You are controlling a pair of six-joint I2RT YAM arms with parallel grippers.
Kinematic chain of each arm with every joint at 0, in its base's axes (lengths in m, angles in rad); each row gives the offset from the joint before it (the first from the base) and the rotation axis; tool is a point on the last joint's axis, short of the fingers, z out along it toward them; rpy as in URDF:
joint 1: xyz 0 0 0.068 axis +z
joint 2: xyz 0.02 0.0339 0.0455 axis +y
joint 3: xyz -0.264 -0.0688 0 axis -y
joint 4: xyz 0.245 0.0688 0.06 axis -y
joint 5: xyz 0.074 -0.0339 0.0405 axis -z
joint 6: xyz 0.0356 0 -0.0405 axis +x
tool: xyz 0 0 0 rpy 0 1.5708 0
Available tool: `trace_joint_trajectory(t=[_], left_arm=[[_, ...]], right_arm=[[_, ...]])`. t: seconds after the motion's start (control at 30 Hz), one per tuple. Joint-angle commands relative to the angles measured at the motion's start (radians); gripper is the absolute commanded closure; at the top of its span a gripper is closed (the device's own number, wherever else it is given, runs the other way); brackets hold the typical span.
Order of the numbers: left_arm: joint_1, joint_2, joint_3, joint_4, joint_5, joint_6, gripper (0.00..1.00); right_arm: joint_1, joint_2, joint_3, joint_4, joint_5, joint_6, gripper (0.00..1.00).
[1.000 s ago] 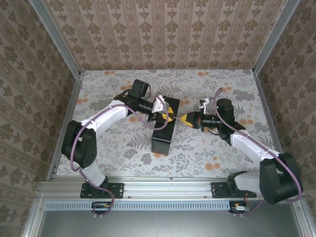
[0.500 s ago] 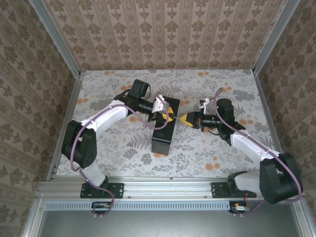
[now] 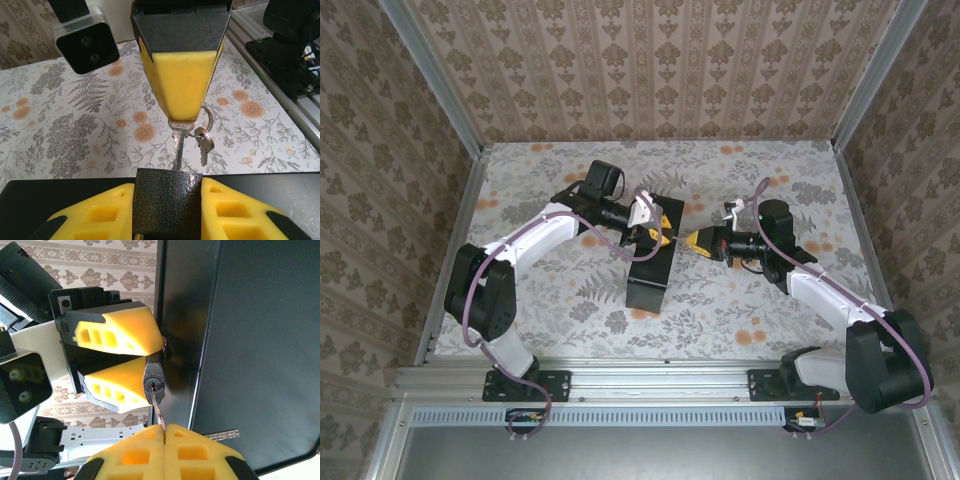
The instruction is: Unlock a padlock with a key
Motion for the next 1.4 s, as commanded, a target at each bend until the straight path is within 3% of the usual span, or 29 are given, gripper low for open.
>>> trace_joint_trajectory(t=[0.0, 0.5, 1.17, 1.37], left_arm=[[0.002, -0.019, 0.010, 0.041, 0.074, -0.005, 0.75], [-0.021, -0.015, 0.039, -0.051, 0.062, 0.065, 0.75], [-0.029, -0.010, 0.026, -0.011, 0.070, 0.042, 0.76], [-0.045, -0.007, 0.031, 0.012, 0.088, 0.019, 0.77]], right_arm=[[0.010, -0.002, 0.006, 0.004, -0.003, -0.012, 1.00], [0.021, 0.022, 0.032, 0.023, -0.025, -0.023, 1.00], [0.051, 0.085, 0.071, 0.041, -0.039, -0.028, 1.00], [0.106, 0.148, 0.134, 0.080, -0.031, -0.017, 1.00]])
